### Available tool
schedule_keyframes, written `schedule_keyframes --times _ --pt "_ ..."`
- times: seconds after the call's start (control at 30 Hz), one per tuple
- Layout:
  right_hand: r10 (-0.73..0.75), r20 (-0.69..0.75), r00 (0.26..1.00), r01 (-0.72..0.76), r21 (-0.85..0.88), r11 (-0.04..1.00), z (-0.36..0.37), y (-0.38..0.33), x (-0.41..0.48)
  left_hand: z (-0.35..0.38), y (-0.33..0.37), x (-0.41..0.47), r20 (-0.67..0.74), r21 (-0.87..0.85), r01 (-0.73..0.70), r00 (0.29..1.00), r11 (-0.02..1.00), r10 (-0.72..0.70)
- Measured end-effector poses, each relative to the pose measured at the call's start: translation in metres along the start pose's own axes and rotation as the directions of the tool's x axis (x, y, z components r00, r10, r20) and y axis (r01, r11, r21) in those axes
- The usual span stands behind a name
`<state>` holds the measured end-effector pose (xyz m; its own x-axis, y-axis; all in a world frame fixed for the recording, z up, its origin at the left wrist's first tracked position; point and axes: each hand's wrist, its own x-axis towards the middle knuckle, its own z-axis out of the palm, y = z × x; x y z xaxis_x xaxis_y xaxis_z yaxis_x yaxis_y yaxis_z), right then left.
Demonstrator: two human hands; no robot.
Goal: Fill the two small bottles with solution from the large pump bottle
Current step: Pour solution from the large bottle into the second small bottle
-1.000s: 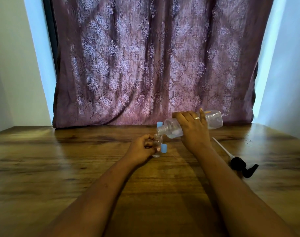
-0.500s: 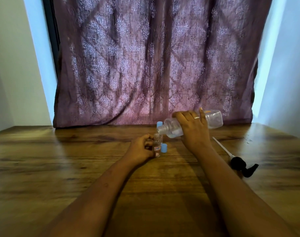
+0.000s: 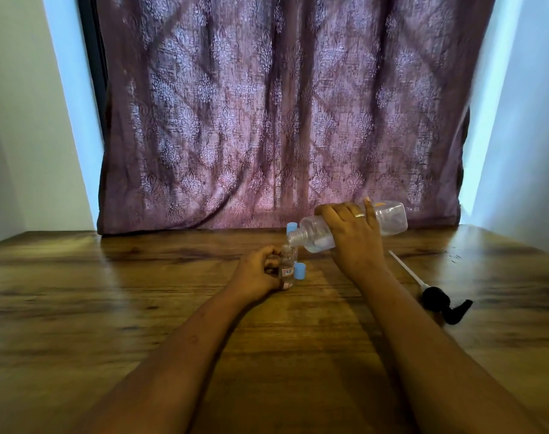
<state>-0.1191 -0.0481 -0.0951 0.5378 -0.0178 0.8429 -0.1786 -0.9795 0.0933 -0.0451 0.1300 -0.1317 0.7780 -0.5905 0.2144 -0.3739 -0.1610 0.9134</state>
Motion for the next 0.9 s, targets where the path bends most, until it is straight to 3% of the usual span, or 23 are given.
schedule_keyframes --times 0.43,0.9 --pt "0.003 -0.025 1.000 -0.003 -0.011 1.000 0.0036 0.0013 0.0010 0.0018 0.0019 -0.0021 -0.037 0.078 -0.035 0.999 0.996 0.038" --pt "0.002 0.016 1.000 -0.002 -0.018 1.000 0.0017 0.0016 0.0008 0.0008 0.0030 -0.0032 -0.022 0.031 -0.031 0.999 0.999 0.031"
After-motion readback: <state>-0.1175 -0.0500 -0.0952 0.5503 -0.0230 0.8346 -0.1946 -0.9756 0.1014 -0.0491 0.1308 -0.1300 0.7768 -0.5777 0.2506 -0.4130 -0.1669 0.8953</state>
